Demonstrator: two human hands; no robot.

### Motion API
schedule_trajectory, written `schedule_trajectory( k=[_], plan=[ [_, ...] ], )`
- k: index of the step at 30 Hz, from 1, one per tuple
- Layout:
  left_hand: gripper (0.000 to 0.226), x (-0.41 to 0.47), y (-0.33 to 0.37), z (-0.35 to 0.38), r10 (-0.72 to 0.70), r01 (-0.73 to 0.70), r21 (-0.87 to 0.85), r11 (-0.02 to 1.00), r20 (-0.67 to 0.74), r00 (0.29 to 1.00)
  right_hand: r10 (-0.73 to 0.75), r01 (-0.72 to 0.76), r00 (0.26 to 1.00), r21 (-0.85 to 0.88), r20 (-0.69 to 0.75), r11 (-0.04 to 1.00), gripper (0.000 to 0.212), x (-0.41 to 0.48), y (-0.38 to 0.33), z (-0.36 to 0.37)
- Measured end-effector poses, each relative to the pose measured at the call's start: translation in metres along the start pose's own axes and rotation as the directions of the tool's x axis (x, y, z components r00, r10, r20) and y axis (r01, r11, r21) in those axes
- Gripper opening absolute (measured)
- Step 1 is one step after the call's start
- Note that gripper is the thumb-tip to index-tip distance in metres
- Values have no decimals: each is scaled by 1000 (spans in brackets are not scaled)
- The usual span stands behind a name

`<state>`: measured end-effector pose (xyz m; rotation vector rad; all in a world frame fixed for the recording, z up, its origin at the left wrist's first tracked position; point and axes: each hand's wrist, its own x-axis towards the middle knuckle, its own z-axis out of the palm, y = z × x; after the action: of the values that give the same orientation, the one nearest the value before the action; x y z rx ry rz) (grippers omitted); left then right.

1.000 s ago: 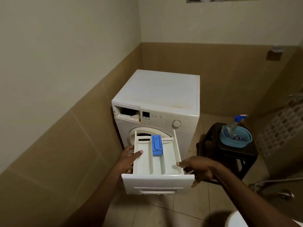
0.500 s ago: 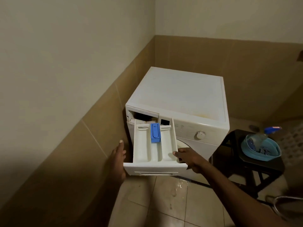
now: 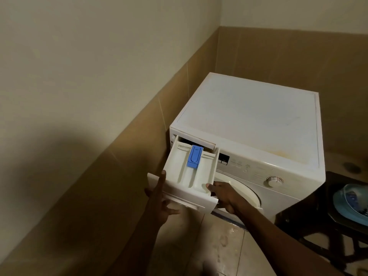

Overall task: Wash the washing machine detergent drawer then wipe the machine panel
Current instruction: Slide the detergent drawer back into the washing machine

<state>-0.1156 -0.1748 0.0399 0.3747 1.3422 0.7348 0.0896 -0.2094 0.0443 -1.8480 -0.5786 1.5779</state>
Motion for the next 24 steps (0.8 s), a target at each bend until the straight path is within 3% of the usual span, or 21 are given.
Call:
schedule_trajectory(
  k=[3,6,8,10,12,15,17,24],
  plan=[
    [91,8,6,-7,29,-28,-37,999,30,999,1,-1,1000,-42,19,999,22,12,-4,0],
    [80,17,5,-17,-1,15,-136,991,97,995,12,-9,999,-57,48,998,21,18,-6,5],
    [97,24,3,-25,13,9,-146,989,149,989,22,-18,998,-61,59,998,28,24,-6,8],
    [121,33,2,-30,96,-92,-29,995,207,974,15,-12,998,-61,62,998,26,28,-7,13],
    [116,42,3,-32,131,-142,56,988,173,976,29,-26,998,-63,52,998,22,34,-6,18],
    [87,66,8,-38,-23,42,-166,985,113,993,50,-49,998,-46,27,998,14,41,-2,28],
    [71,73,17,-39,-66,90,-191,977,130,989,66,-66,998,-26,6,997,11,46,-1,33],
    [74,101,29,-37,-146,179,-186,966,176,973,91,-90,996,46,-25,995,16,57,-11,35]
  ],
)
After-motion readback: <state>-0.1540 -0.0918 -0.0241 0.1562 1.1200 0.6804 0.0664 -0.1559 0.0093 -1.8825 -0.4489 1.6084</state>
